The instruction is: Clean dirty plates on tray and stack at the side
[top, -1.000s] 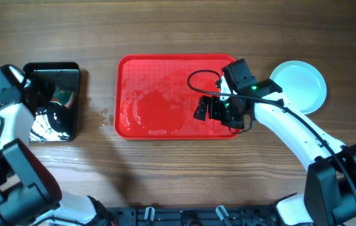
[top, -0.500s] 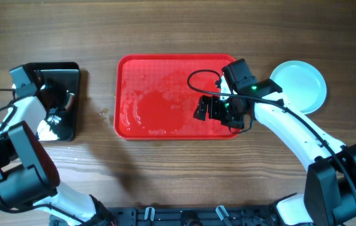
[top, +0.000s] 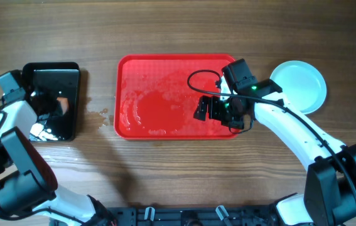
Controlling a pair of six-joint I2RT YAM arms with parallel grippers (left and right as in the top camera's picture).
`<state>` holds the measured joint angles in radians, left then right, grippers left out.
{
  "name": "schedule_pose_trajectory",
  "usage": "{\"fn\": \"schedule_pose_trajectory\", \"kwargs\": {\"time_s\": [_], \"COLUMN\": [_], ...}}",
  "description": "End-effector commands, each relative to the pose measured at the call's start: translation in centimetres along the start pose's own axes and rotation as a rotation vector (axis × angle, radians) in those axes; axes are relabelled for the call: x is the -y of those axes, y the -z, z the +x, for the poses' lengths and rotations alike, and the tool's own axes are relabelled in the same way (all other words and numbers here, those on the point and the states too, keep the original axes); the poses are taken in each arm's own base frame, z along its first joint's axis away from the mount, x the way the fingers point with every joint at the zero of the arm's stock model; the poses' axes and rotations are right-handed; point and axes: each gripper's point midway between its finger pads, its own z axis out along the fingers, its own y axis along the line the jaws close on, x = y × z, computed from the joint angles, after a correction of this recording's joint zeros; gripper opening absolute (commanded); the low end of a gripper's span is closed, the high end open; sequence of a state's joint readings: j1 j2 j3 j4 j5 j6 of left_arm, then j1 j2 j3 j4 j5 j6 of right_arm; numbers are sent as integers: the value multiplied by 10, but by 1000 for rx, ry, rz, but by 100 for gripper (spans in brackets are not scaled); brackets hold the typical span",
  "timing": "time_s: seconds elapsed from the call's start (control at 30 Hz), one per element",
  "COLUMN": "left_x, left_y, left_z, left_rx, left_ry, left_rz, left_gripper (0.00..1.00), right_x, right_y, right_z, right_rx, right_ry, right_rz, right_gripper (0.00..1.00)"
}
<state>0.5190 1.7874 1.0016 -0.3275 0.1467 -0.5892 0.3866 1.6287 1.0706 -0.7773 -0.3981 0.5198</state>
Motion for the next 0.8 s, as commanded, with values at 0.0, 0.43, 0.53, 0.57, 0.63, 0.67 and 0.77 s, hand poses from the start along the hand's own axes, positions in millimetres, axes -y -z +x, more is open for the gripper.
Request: {"fn": "schedule_pose_trajectory", "kwargs": {"time_s": [0.0,0.43,0.53,0.57,0.63,0.67,0.77], "left_x": [-24,-22,-21,-17,-5,5,22], "left_y": [7,5,1,1,4,8,19], "left_z": [-6,-11,-6,-4,-5,-7,-15], "left_rx": [-6,0,-9,-17,-28,-29,-6], "left_ry": [122,133,94,97,92,86,68], "left_rz": [-47,-18,-31,-14,45,86,153], "left_gripper": [4,4,4,4,4,4,4], "right_x": [4,3,2,3,4,4,5], "right_y": [-2,-2,-2,-2,-2,-2,-2], "right_z": [1,0,-1,-1,1,2,3], "right_rx": [-1,6,9,8,1,-5,-7], "right_ry": [-4,-2,0,-1,-3,-2,20], "right_rz": [19,15,14,14,18,22,24], "right_gripper": [100,100,100,100,100,100,100]}}
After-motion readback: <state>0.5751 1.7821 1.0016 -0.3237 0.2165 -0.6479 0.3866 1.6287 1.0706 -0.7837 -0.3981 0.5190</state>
